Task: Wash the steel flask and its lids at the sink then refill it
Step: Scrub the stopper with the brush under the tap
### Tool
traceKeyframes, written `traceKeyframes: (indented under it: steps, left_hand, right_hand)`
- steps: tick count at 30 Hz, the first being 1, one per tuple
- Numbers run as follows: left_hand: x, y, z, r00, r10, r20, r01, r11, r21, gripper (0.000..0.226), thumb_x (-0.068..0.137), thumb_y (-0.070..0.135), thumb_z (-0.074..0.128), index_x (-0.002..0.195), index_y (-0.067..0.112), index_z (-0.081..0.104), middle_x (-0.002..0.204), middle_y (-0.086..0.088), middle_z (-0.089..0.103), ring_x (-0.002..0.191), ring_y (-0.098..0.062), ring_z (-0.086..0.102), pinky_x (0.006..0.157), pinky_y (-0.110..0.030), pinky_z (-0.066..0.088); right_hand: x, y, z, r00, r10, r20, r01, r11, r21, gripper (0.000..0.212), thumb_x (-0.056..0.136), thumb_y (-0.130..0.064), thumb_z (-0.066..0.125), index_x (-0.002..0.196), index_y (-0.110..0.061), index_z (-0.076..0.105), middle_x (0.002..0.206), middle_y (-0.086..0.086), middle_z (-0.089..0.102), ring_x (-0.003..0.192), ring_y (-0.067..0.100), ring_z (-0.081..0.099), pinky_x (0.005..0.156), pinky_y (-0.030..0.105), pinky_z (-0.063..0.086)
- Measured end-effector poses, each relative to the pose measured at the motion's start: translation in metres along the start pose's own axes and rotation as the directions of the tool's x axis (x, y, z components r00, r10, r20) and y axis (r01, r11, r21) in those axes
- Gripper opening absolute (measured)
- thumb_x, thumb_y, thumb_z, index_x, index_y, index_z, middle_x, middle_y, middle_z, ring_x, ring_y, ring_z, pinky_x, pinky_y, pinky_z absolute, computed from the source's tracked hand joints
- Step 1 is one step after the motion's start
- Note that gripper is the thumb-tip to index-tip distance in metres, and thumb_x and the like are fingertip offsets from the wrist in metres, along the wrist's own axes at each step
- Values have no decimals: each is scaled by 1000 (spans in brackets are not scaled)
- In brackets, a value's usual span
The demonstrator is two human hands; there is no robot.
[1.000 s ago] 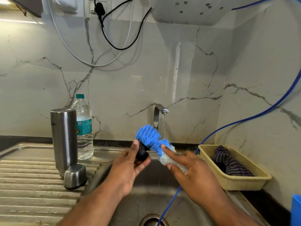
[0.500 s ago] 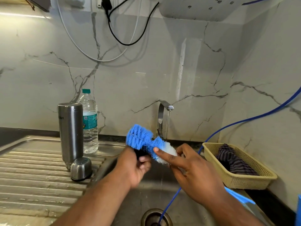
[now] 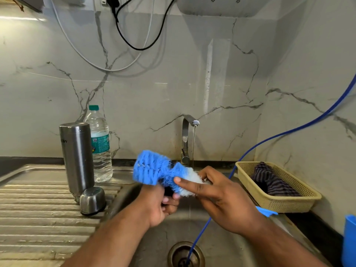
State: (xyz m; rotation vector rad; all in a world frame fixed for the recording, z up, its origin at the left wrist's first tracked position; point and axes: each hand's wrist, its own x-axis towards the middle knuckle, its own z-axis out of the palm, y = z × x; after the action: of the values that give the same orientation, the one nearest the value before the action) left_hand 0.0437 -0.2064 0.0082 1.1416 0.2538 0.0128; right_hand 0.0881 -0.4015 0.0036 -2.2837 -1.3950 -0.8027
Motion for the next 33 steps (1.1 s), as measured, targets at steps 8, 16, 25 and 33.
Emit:
traceKeyframes:
  steps: [8,16,25,33]
  left_hand:
    - [-1,4,-7,997,13,72,-15,1000,25,40,110,30,27,93,11,58,55,-1,44,41,-5,26,38,-17,19]
    - [9,7,-12,986,-2,165,20,994,-108,42,106,26,24,81,9,54,50,1,35,34,-4,22,35,-17,14]
    - [17,-6,2,972,198,125,-187,978,-92,43,109,33,29,114,3,60,81,-16,64,49,-14,47,38,-21,30]
    - [14,-19,12,961,251,115,-258,965,43,34,105,27,31,112,5,56,80,-10,53,56,-15,44,48,-27,29]
  right_hand:
    - [-4,13,2,999,-27,-38,28,999,25,62,99,-29,49,147,-66,33,107,-11,46,90,8,51,64,38,54]
    - [-4,26,5,991,72,-110,-44,971,233,55,103,-28,54,148,-56,42,99,-13,52,88,10,56,74,35,53]
    - [0,11,2,789,571,228,-466,314,827,22,101,-31,62,123,-27,63,82,3,69,52,27,59,43,29,42]
    - [4,-4,8,731,564,383,-488,41,872,22,104,-23,58,121,-15,68,70,9,56,46,22,46,34,19,29]
